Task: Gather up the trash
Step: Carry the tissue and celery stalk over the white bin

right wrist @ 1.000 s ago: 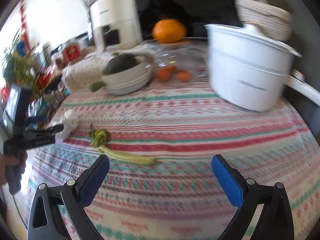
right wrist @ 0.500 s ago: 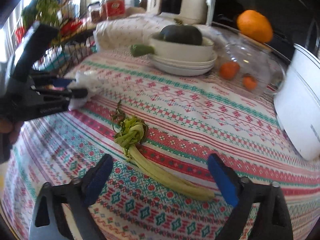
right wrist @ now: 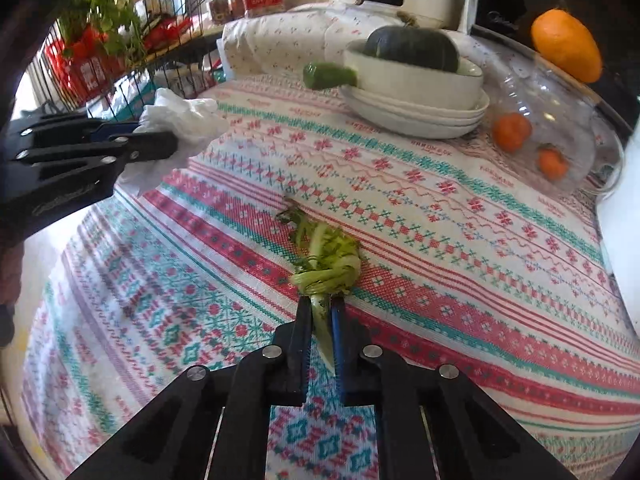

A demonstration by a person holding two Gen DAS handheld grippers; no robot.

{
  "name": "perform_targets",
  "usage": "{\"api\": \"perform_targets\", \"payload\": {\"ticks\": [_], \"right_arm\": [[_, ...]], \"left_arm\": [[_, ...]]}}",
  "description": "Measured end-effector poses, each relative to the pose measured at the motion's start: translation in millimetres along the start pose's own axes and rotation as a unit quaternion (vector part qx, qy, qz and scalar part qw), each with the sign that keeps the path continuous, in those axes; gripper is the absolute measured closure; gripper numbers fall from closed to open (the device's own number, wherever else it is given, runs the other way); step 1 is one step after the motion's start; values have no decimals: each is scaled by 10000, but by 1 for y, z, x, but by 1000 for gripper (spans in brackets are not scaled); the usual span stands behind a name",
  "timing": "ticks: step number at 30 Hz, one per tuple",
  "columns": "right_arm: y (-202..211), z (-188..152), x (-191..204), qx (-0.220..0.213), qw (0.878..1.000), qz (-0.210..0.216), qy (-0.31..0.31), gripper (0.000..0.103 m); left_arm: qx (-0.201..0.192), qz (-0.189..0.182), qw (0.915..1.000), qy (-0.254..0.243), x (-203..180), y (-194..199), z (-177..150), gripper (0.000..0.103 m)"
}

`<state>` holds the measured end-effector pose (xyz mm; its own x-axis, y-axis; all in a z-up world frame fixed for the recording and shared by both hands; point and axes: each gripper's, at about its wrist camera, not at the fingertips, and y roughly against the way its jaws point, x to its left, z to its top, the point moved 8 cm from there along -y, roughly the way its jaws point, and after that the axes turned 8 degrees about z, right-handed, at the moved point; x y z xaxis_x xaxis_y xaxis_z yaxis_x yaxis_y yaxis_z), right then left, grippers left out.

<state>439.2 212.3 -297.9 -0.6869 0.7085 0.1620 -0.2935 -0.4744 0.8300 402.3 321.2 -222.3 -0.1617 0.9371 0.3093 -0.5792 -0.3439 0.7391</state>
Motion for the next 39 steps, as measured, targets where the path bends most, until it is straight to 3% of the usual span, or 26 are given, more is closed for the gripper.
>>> {"api": "perform_targets", "payload": {"ticks": [4,14,27,39], "right_arm": [[34,-1,-8,-258,9995,-9,-203,94],[169,-39,-42,-773,9948,-227,-622,95],[314,-139,-84,-991,9858,-793,-1098,95],[390,-218,-88,-1187,9765,-913,-1547,95]], "left_arm": [[-221,-150,9996,33,-16,40,6,83],[-698,-740,9947,-177,-95,149,5,83],[-1045,-1464,9830,-381,-192,269,-18,83],[-1180,-1784,9759,-431,-240,327,-56,83]]}}
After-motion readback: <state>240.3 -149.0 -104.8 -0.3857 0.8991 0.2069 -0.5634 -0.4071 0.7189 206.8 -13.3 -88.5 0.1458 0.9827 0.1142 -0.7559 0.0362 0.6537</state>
